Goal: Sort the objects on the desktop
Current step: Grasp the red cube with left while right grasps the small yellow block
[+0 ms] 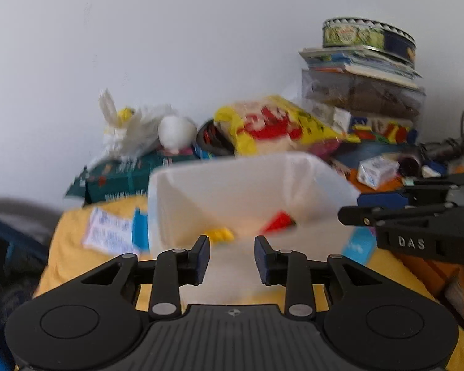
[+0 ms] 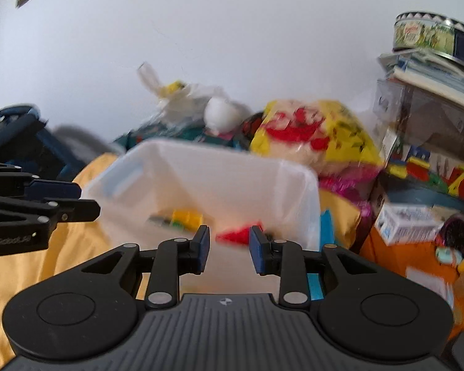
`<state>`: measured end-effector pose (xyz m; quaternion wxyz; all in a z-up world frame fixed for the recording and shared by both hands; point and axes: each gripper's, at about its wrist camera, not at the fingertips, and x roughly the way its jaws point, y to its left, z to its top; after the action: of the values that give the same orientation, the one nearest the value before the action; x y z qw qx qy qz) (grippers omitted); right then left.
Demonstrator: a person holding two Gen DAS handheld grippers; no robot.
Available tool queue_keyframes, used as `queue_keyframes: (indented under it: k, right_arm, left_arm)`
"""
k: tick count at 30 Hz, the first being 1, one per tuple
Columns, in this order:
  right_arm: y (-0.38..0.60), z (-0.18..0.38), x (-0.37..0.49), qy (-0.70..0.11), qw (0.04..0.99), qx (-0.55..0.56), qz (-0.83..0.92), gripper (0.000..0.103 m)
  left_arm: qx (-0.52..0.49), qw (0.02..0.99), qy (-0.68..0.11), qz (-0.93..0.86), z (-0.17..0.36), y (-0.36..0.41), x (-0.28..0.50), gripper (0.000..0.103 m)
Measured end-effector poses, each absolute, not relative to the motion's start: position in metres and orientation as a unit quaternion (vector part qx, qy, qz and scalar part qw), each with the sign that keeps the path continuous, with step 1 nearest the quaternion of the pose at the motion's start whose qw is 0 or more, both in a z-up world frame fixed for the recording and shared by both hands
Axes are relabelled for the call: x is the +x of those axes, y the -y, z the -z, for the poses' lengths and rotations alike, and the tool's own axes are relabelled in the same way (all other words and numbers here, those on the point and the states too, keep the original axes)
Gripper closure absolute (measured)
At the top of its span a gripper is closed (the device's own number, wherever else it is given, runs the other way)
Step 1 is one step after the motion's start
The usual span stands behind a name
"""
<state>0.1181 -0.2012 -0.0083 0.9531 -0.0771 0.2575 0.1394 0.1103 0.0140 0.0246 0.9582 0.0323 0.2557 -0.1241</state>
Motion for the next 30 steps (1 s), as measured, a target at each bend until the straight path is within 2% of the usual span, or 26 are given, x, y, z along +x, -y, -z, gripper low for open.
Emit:
queue_keyframes:
  k: [6,12,14,15,16,22,30]
  right_arm:
    - [0.204,0.055,0.093,-0.325,0.927,-0.095,-0.161,0.072]
    - [0.21,0.083,0.08,-0.37,0.912,-0.088,-0.157,0.072]
    - [0.209,0.085,0.078,-0.373,0.91,-0.086,-0.158,0.072]
    - [0.208,0.086,0.078,-0.374,0.91,-0.087,-0.159,0.072]
    - [0.207,0.089,0.077,-0.375,0.909,-0.087,-0.16,0.072]
    - [0.187,0.094,0.094,-0.36,0.91,-0.087,-0.187,0.072]
    - [0.15,0.119,0.135,-0.374,0.901,-0.096,-0.197,0.071]
  left_arm:
    - [0.022,0.926,-0.345,0.151,0.038,0.0,0.087,0.067]
    - [0.028,0.911,-0.382,0.152,0.074,0.018,0.091,0.067]
    - [0.016,0.908,-0.391,0.151,0.08,0.019,0.094,0.068]
    - [0.012,0.905,-0.397,0.151,0.083,0.02,0.096,0.071]
    - [0.012,0.903,-0.402,0.151,0.086,0.021,0.097,0.08]
    - [0.043,0.906,-0.392,0.151,0.076,0.013,0.076,0.08]
    - [0.02,0.903,-0.413,0.114,0.082,-0.018,0.042,0.08]
